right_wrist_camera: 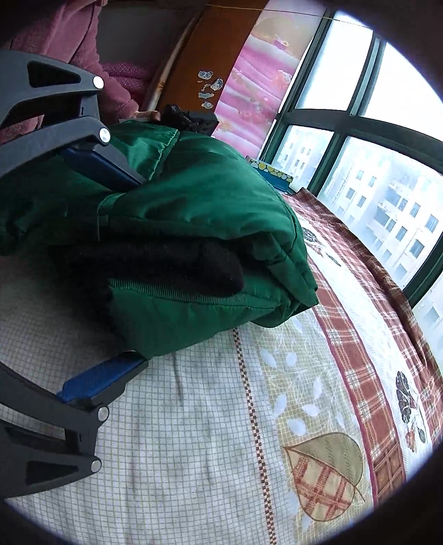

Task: Fold large clothes
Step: 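Roll the green jacket bundle over onto itself with both grippers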

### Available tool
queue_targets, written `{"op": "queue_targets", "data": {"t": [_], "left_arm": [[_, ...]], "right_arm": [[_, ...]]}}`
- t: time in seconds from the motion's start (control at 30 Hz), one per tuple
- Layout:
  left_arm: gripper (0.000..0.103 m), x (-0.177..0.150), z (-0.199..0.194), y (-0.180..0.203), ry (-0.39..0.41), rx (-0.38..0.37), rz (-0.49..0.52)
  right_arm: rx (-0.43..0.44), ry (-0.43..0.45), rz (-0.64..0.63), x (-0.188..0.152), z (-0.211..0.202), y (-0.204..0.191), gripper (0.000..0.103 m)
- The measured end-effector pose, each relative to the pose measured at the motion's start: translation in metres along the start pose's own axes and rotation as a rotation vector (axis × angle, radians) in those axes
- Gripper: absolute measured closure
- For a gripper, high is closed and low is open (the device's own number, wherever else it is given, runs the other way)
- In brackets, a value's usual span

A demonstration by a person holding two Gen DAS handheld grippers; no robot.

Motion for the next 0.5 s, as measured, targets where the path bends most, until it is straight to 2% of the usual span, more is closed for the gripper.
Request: {"op": "queue_targets", "data": {"t": [0.17,0.37,0.5], "left_arm": [[0.0,0.003,0.001,-0.001,0.002,-0.002,0.003],[0.0,0.006,0.003,-0.003,0.003,-0.005,0.008],[0.0,0.006,0.003,-0.005,0.008,-0.007,0.01]], "right_arm": [[-0.002,-0.003,-0.046,0.014,0.007,-0.007,0.0],[0.069,-0.086,-0.111,0.026,0.031,-0.026,0.0],[0.091,-0.134,-0.107,0.024,0.038,-0.031,0.0]]}}
Point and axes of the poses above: each gripper's, at about its wrist camera, not at the fingertips, and z roughly the way its jaws point, y to its right, x to its top, the point moved 8 cm from there along z, roughly the way its jaws point, and after that the axes turned 11 degrees about -y, right-handed, at the moved point
